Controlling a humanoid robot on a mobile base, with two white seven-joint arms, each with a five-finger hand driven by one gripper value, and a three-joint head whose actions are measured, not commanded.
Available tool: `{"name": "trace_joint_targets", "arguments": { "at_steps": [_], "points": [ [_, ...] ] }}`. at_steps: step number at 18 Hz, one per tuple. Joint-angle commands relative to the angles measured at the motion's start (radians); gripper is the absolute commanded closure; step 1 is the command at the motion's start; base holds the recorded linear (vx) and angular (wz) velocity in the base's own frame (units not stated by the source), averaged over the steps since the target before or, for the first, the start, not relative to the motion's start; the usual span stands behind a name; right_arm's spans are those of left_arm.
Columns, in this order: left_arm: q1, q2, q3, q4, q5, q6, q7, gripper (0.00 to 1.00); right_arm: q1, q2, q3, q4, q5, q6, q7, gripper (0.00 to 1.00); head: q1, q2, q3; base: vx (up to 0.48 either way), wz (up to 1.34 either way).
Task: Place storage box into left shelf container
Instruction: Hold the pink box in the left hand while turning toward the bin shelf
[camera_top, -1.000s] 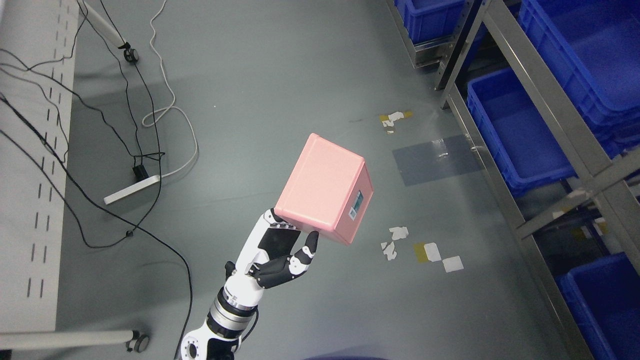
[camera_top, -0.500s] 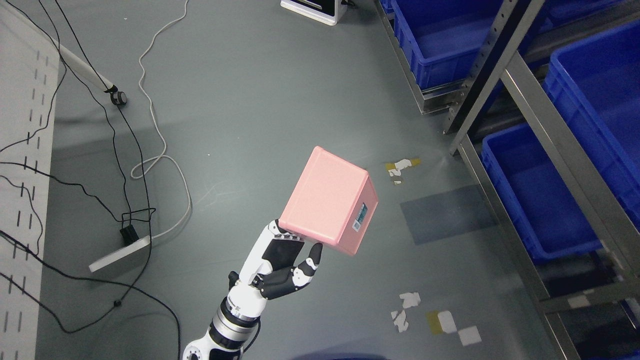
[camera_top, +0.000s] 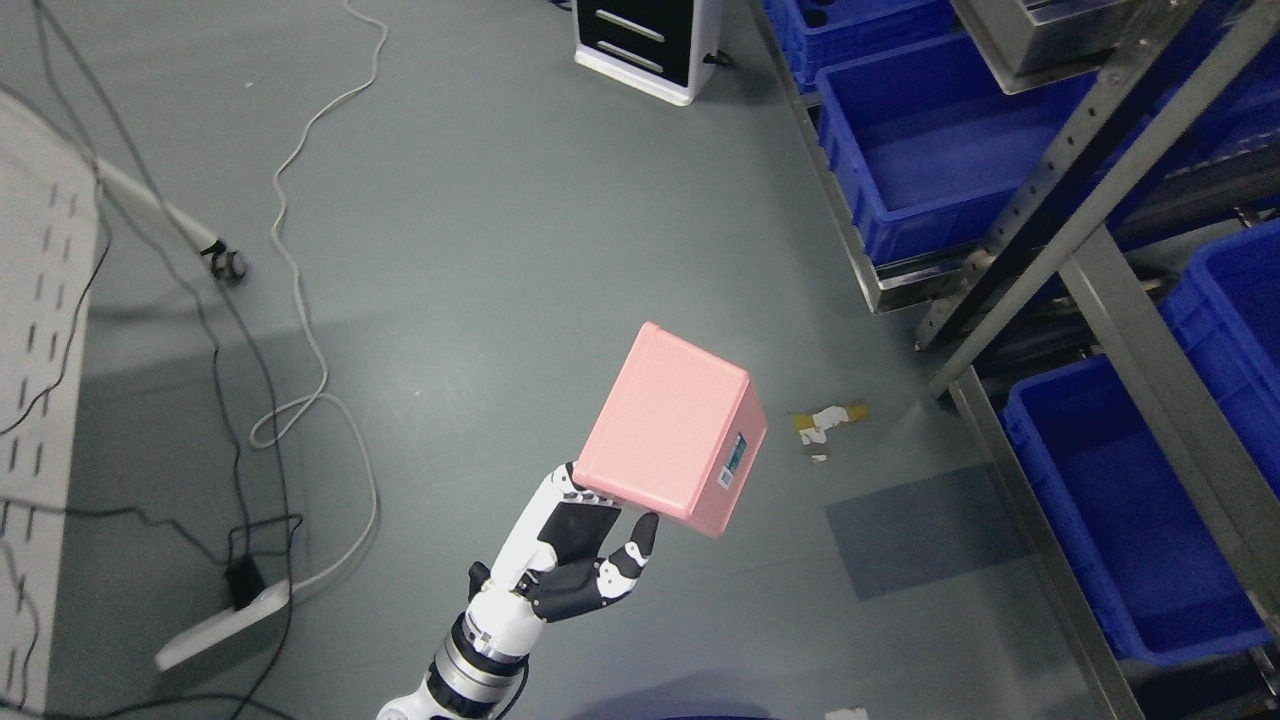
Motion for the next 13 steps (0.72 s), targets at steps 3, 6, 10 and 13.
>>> {"name": "trace_joint_targets", "arguments": {
  "at_steps": [3,6,10,13],
  "points": [
    [0.035,0.000,-0.060,0.043,0.000,-0.006,-0.002,0.98,-0.004,-0.018,0.000,-0.017,-0.021,0.000,0.005,0.00,0.0000,0.000,0.000,0.361,-0.68],
    [0.058,0.005,-0.083,0.066,-0.009,-0.009,-0.050,0.98,-0.004,-0.018,0.000,-0.017,-0.021,0.000,0.005,0.00,0.0000,0.000,0.000,0.368,-0.83],
    [0.072,0.009,-0.092,0.092,-0.039,-0.018,-0.074,0.98,-0.004,-0.018,0.000,-0.017,-0.021,0.000,0.005,0.00,0.0000,0.000,0.000,0.307,-0.83],
    [0.080,0.014,-0.104,0.105,-0.052,-0.019,-0.111,0.98,-0.004,-0.018,0.000,-0.017,-0.021,0.000,0.005,0.00,0.0000,0.000,0.000,0.272,-0.70]
  ]
}}
